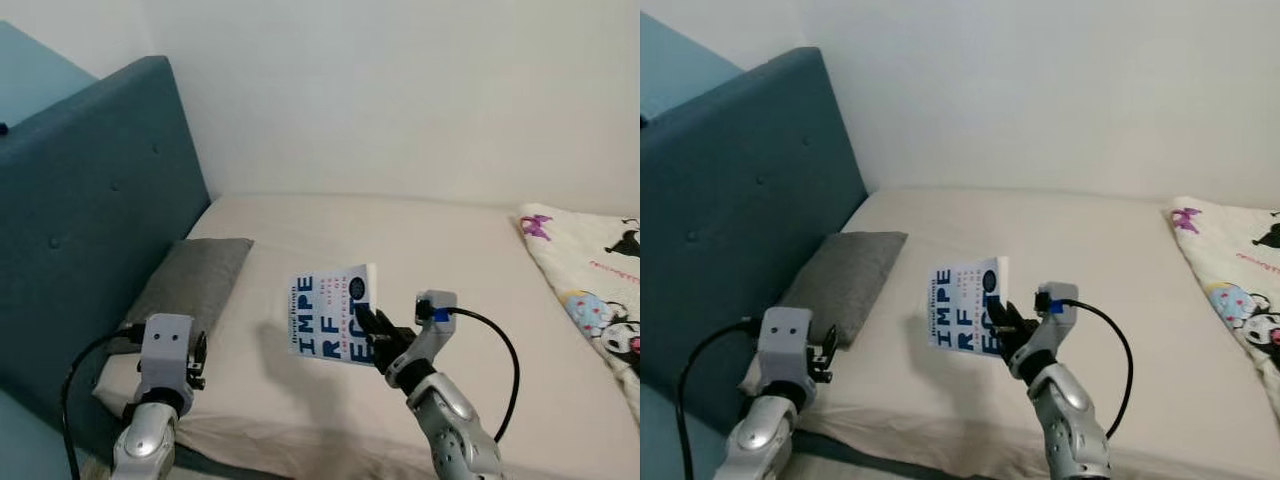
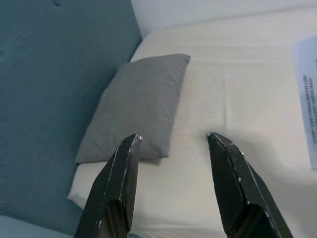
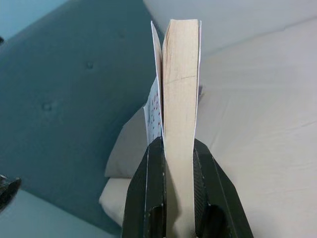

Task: Clean up the room

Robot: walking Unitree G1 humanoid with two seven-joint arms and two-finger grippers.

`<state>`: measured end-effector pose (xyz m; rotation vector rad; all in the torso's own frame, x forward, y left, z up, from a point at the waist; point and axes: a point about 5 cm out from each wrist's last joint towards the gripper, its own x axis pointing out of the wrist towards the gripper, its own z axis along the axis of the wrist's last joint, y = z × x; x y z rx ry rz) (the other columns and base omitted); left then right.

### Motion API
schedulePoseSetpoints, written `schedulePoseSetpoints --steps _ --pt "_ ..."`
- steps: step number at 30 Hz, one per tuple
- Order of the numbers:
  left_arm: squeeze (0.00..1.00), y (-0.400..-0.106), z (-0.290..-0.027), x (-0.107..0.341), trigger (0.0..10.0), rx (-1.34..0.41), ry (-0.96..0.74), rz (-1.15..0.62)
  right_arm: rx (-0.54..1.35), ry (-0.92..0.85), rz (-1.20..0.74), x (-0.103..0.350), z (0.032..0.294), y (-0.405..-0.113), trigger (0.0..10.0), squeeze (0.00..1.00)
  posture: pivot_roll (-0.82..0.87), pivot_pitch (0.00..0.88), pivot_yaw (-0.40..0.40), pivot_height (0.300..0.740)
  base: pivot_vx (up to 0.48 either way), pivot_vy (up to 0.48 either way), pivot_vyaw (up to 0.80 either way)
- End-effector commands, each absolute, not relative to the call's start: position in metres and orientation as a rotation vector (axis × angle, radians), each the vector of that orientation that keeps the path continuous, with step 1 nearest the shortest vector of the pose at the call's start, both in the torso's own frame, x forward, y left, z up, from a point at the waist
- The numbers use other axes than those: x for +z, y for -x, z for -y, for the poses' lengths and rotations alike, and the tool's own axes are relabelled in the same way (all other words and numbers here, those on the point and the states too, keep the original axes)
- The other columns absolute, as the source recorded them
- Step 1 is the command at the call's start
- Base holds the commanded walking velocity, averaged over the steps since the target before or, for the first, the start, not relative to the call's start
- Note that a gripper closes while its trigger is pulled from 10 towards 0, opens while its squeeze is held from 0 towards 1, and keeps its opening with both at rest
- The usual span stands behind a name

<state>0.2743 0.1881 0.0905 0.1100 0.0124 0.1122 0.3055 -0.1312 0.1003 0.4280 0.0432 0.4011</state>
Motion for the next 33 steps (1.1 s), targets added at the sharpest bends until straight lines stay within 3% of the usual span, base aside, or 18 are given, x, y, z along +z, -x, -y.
schedulePoseSetpoints --steps 1,23,33 --pt "0.0 -0.2714 -0.1926 0.0844 10.0 0.122 -0.112 -0.036 0.411 -0.439 -0.007 0.1056 0.1294 -0.3069 10.0 0.0 0.02 0.108 0.027 0.71 0.0 0.345 0.0" --pt "0.0 -0.2704 -0.1952 0.0841 10.0 0.118 -0.117 -0.036 0.417 -0.448 -0.005 0.1038 0.1269 -0.305 10.0 0.0 0.03 0.111 0.033 0.71 0.0 0.346 0.0" --pt "0.0 -0.271 -0.1927 0.0851 10.0 0.115 -0.153 -0.043 0.414 -0.452 -0.003 0.1038 0.1275 -0.3054 10.0 0.0 0.03 0.111 0.036 0.71 0.0 -0.384 0.0"
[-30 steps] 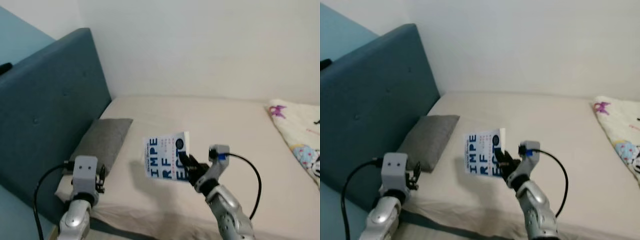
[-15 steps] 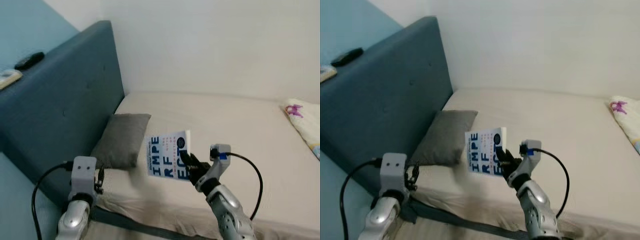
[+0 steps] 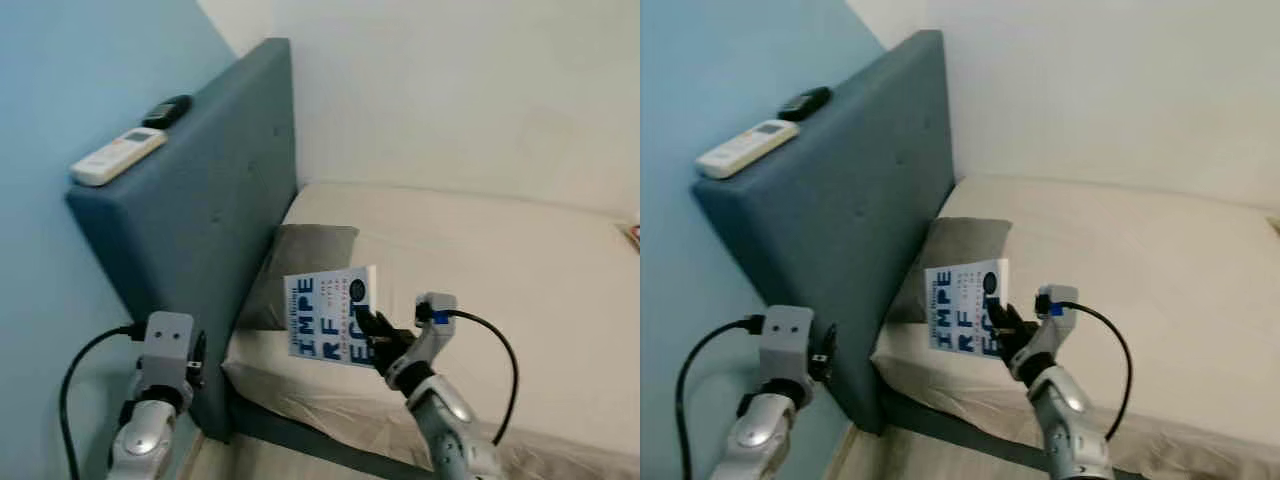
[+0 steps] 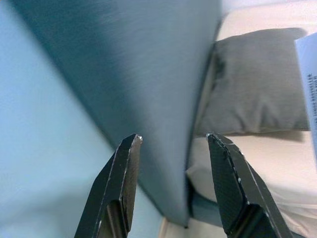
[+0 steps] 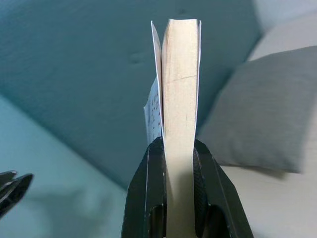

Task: Clean up the room

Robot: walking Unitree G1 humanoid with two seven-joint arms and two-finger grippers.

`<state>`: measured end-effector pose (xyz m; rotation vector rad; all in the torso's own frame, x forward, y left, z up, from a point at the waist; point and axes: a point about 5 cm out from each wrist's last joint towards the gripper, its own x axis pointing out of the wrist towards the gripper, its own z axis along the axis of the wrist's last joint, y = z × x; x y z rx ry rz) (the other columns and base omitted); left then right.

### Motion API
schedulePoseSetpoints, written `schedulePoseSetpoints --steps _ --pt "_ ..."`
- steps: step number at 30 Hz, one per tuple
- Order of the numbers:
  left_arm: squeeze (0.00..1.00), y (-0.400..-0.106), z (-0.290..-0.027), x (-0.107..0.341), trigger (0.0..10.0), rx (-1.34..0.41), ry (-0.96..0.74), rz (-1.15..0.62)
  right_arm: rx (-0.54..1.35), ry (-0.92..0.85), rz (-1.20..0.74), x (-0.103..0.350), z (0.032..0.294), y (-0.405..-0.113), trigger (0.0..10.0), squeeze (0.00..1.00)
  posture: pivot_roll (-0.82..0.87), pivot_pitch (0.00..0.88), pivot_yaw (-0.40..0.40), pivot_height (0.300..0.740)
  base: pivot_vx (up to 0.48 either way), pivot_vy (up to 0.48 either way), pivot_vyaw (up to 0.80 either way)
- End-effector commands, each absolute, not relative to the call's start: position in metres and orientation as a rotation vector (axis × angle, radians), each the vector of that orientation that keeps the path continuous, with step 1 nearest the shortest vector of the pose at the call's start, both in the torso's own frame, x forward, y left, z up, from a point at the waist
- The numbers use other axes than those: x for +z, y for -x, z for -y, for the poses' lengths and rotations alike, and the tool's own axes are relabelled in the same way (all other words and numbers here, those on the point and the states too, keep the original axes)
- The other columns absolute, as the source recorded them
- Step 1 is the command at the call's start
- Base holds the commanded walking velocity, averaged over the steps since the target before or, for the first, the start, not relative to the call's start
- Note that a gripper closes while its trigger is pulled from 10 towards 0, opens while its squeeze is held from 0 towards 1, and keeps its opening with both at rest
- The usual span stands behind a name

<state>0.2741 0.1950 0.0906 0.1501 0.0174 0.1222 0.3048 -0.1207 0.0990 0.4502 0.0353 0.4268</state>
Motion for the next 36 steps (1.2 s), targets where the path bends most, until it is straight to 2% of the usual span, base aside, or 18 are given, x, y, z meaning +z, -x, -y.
schedulePoseSetpoints --steps 1,18,36 --pt "0.0 -0.271 -0.1923 0.0851 10.0 0.115 -0.152 -0.041 0.414 -0.453 -0.003 0.1037 0.1275 -0.3055 10.0 0.0 0.03 0.11 0.036 0.71 0.0 -0.48 0.0" --pt "0.0 -0.2697 -0.1882 0.0812 10.0 0.107 -0.166 -0.058 0.417 -0.426 -0.011 0.1024 0.1279 -0.3047 10.0 0.0 0.03 0.107 0.036 0.71 0.0 -0.028 0.0" --pt "0.0 -0.2719 -0.1853 0.0818 10.0 0.098 -0.156 -0.052 0.431 -0.415 -0.009 0.1048 0.1279 -0.3046 10.0 0.0 0.02 0.107 0.035 0.71 0.0 0.0 0.8"
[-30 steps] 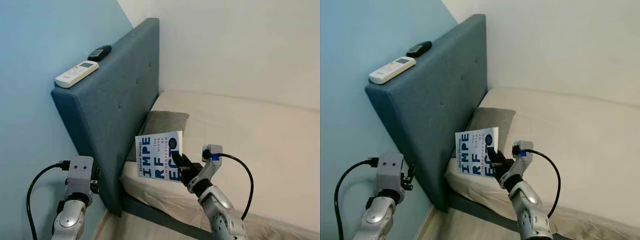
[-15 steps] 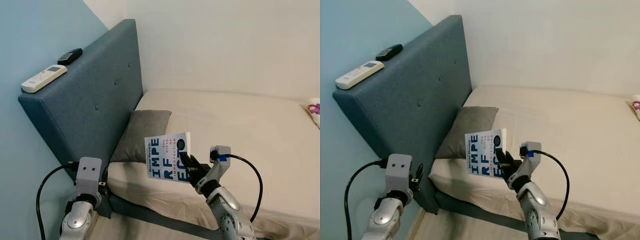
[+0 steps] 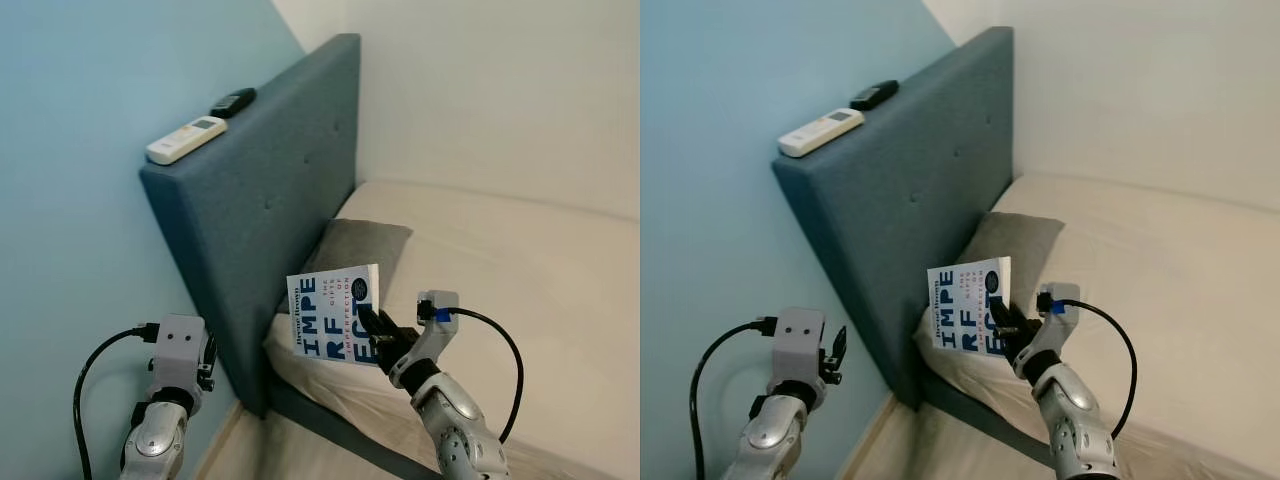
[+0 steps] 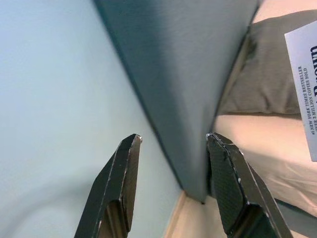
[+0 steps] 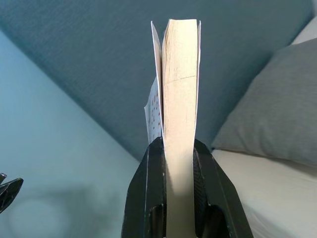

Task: Clean up the room

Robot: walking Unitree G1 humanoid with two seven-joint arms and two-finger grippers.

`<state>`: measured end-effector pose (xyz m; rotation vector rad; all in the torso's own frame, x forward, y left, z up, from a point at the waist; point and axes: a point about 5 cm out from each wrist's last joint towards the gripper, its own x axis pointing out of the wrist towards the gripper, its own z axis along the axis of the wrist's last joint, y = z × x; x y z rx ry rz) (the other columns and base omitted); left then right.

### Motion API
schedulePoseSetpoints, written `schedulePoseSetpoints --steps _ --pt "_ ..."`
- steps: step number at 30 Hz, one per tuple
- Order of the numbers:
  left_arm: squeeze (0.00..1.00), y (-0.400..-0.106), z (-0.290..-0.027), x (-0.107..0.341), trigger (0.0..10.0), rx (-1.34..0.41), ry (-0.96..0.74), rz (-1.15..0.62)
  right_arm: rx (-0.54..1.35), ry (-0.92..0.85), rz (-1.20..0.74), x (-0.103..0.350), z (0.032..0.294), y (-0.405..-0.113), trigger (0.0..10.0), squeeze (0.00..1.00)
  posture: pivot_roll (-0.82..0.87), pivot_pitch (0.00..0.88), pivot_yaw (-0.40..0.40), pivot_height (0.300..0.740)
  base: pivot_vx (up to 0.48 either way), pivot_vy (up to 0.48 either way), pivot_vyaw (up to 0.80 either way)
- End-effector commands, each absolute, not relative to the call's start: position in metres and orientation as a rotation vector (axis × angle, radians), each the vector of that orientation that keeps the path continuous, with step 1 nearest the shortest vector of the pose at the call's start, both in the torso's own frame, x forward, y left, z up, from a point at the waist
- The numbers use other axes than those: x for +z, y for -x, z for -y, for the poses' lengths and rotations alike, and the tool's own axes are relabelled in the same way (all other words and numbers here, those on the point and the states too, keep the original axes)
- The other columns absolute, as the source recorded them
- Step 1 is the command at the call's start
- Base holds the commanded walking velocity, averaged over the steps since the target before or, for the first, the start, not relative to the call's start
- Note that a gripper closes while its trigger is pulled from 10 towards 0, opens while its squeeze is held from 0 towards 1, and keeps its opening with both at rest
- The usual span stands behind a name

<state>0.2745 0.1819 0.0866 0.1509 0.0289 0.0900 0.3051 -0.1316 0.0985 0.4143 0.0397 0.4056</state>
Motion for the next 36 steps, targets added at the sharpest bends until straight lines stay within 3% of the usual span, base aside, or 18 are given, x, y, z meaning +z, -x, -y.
schedulePoseSetpoints --steps 1,10,26,36 --pt "0.0 -0.272 -0.185 0.082 10.0 0.096 -0.155 -0.052 0.431 -0.415 -0.008 0.105 0.128 -0.304 10.0 0.0 0.02 0.108 0.035 0.71 0.0 0.0 0.8" --pt "0.0 -0.271 -0.182 0.082 10.0 0.081 -0.151 -0.053 0.427 -0.416 -0.007 0.105 0.131 -0.302 10.0 0.0 0.02 0.111 0.036 0.71 0.0 0.0 0.8" --pt "0.0 -0.271 -0.171 0.08 10.0 0.052 -0.155 -0.056 0.412 -0.43 -0.007 0.104 0.136 -0.301 10.0 0.0 0.01 0.118 0.028 0.71 0.0 0.0 0.0" --pt "0.0 -0.271 -0.175 0.077 10.0 0.074 -0.122 -0.086 0.414 -0.429 -0.012 0.105 0.136 -0.301 10.0 0.0 0.0 0.121 0.026 0.71 0.0 -0.364 0.0"
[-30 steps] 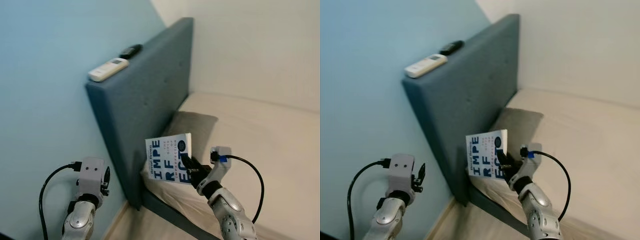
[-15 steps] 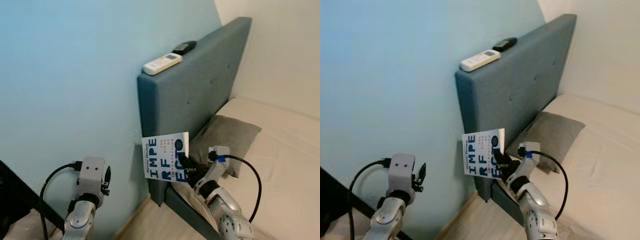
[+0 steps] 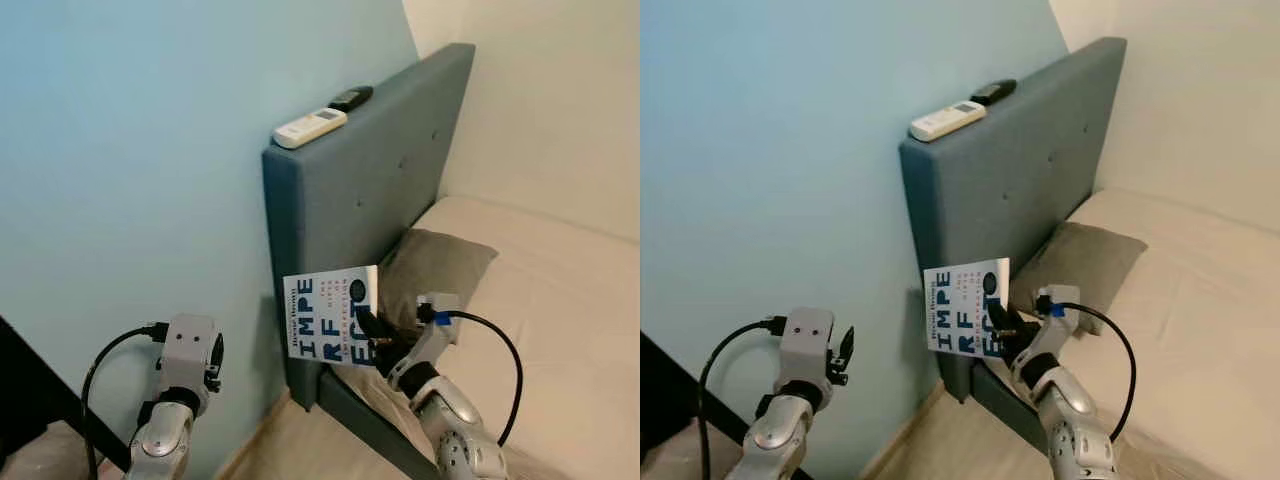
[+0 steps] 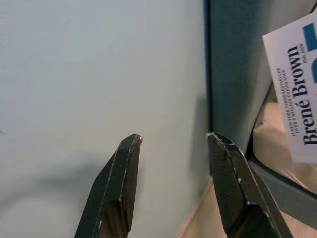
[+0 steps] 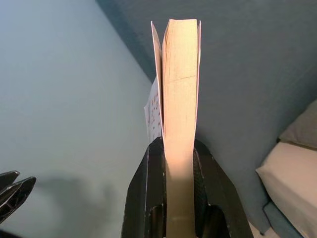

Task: Clean up the room

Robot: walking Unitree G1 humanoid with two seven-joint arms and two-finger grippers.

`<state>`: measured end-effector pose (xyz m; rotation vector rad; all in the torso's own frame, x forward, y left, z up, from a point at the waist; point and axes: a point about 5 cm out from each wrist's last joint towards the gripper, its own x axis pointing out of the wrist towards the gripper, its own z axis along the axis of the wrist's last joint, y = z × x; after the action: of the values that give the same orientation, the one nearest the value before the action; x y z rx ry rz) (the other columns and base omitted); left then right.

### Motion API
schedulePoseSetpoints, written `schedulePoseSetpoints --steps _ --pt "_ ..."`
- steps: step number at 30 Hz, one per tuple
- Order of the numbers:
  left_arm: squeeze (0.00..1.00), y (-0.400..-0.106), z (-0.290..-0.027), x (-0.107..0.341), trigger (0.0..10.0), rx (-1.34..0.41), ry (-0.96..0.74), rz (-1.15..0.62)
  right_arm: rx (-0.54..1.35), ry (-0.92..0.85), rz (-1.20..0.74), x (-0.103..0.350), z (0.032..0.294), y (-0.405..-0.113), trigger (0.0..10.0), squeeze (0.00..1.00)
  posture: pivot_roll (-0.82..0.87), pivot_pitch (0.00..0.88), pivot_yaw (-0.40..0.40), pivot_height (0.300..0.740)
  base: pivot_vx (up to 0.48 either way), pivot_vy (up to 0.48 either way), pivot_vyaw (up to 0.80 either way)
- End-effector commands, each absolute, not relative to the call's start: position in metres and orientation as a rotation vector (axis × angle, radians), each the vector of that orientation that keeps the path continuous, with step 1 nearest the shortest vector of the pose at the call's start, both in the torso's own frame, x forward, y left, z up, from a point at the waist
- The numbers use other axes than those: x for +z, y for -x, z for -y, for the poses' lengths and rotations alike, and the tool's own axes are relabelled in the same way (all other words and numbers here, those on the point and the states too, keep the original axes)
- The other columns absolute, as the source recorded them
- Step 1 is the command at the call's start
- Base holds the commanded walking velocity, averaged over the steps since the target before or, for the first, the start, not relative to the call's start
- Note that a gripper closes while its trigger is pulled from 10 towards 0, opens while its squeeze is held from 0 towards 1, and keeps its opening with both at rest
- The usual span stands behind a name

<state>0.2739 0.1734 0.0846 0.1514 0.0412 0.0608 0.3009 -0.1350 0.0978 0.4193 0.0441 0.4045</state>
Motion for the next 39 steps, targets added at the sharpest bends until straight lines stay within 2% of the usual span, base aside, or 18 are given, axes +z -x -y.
schedulePoseSetpoints --steps 1,24,28,32,39 --pt "0.0 -0.271 -0.175 0.076 10.0 0.075 -0.117 -0.093 0.415 -0.429 -0.012 0.105 0.136 -0.302 10.0 0.0 0.0 0.121 0.025 0.71 0.0 0.0 0.0" --pt "0.0 -0.27 -0.173 0.074 10.0 0.072 -0.139 -0.104 0.406 -0.41 -0.026 0.104 0.139 -0.303 10.0 0.0 0.0 0.117 0.015 0.71 0.0 0.0 0.0" --pt "0.0 -0.27 -0.175 0.071 10.0 0.086 -0.15 -0.12 0.407 -0.409 -0.026 0.104 0.139 -0.303 10.0 0.0 0.0 0.113 0.015 0.71 0.0 -0.48 0.0" --pt "0.0 -0.271 -0.177 0.067 10.0 0.117 -0.128 -0.158 0.408 -0.403 -0.027 0.104 0.139 -0.304 10.0 0.0 -0.01 0.11 0.013 0.71 0.0 0.0 0.0" --pt "0.0 -0.274 -0.174 0.066 10.0 0.101 -0.11 -0.155 0.373 -0.308 -0.023 0.105 0.143 -0.307 10.0 0.0 -0.02 0.101 0.011 0.71 0.0 0.0 0.0"
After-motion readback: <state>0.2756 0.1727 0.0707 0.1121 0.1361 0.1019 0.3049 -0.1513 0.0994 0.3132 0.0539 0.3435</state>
